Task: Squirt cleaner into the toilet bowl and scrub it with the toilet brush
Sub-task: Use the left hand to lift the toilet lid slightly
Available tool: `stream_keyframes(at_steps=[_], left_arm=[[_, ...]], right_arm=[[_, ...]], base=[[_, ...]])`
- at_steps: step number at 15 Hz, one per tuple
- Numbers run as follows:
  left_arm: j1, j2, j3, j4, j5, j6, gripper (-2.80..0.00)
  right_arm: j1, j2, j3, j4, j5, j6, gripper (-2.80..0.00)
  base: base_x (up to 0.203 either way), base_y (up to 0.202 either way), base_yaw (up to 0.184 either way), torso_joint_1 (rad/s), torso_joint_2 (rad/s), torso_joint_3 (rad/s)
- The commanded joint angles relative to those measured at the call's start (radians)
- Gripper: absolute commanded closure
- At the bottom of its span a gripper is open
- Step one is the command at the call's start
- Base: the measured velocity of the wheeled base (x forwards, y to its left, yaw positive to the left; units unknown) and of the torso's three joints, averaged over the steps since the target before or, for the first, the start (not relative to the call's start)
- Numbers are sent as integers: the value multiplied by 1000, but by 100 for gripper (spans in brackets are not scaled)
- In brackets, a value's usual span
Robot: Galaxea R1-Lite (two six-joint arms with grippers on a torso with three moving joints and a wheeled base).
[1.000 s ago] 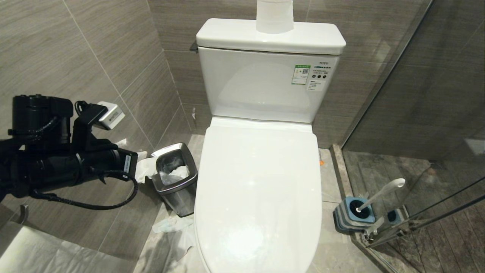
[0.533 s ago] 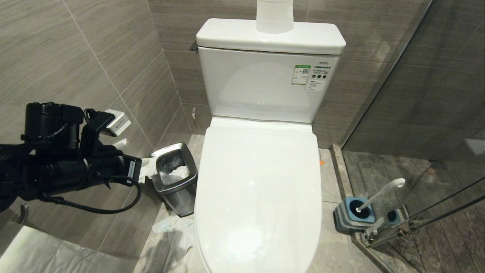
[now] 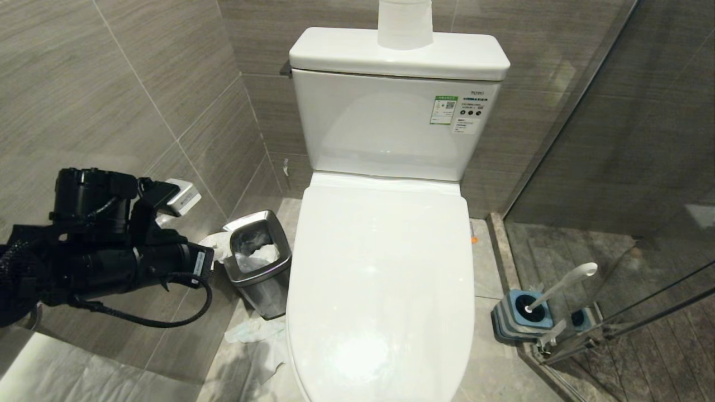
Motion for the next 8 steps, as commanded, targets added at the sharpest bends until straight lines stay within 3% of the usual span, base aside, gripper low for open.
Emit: stream_keyframes(at_steps=[1,3,8], left_arm=[[1,14,8,-1,-2,-9,0],[0,17,11,6,-7,-41,0],[1,17,57,7,-52,-51,0]], right_arm=[[0,1,0,-1,0,1,0],[0,1,1,1,0,1,0],[0,1,0,-1,0,1,0]], base=[[0,0,0,0,0,0],[0,0,0,0,0,0],[0,0,0,0,0,0]])
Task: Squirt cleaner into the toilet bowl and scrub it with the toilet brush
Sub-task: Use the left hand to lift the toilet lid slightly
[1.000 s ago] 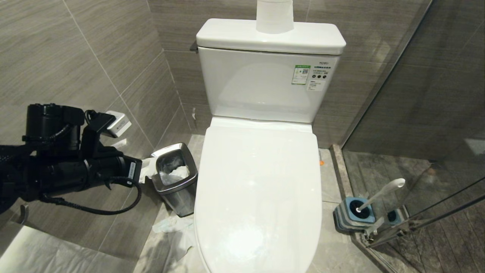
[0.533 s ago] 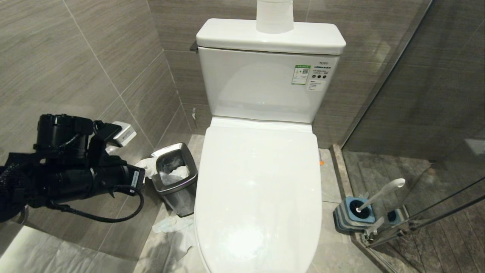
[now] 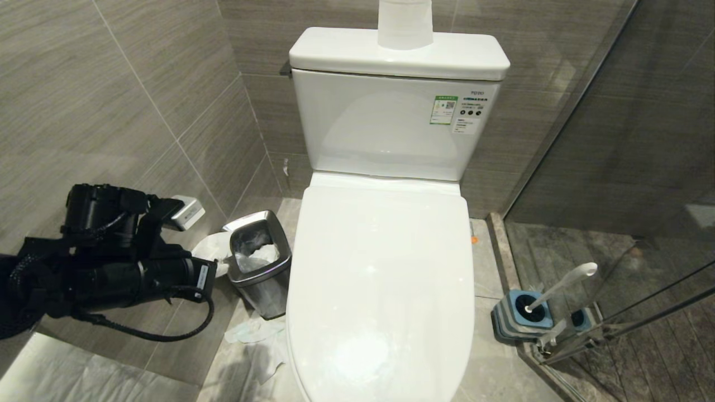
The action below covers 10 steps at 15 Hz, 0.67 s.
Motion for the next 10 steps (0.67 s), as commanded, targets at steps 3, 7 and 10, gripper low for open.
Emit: stream_keyframes(at_steps=[3,7,10], left_arm=[[0,6,20,-3,-19,-50,0],[5,4,44,-3,-57,-82,0],[5,3,55,-4,-60,-91,0]], right_arm=[[0,1,0,-1,0,0,0],[0,1,1,-1,0,0,0],[0,1,0,-1,0,0,0]], base=[[0,0,0,0,0,0],[0,0,0,0,0,0],[0,0,0,0,0,0]])
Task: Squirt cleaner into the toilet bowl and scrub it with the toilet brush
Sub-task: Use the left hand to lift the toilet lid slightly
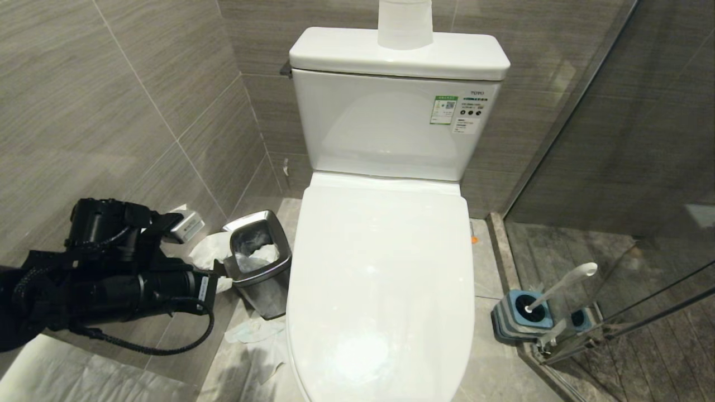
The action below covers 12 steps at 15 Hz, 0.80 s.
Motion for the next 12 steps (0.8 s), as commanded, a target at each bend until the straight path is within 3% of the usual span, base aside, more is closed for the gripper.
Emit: stream_keyframes(at_steps=[1,12], left_arm=[[0,-3,7,-1,-1,-14,0],[0,-7,38,-3,0,-19,0]], right_arm=[[0,1,0,1,0,1,0],[0,1,0,-1,0,1,0]], base=[[0,0,0,0,0,0],[0,0,0,0,0,0]])
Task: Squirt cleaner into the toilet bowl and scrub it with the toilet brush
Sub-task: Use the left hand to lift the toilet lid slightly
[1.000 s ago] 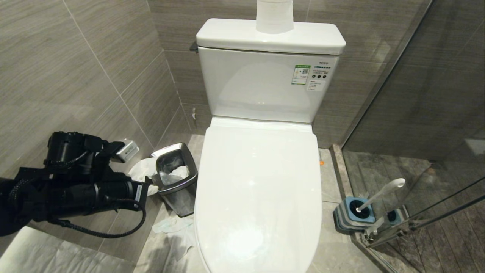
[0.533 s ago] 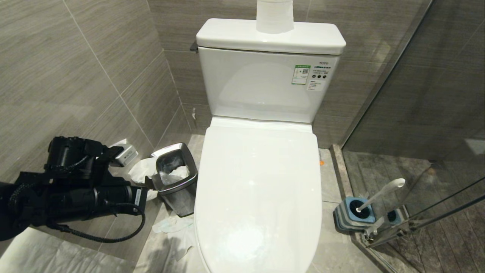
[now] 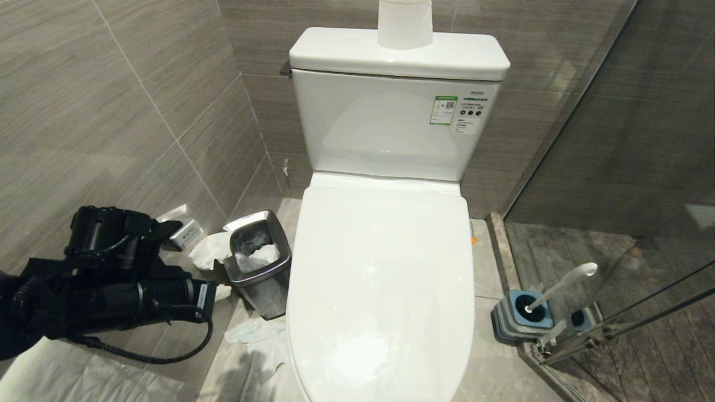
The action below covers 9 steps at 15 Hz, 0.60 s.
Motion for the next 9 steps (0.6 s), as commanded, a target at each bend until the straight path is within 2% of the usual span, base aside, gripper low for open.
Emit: stream_keyframes(at_steps=[1,3,9], left_arm=[[0,-2,15,-1,-4,-2,0],[1,-2,24,-1,-37,-3,0],[6,10,27,-3,-59,-57,0]], right_arm=[[0,1,0,-1,0,0,0],[0,1,0,-1,0,0,0],[0,1,0,-1,0,0,0]], base=[[0,0,0,0,0,0],[0,0,0,0,0,0],[0,0,0,0,0,0]])
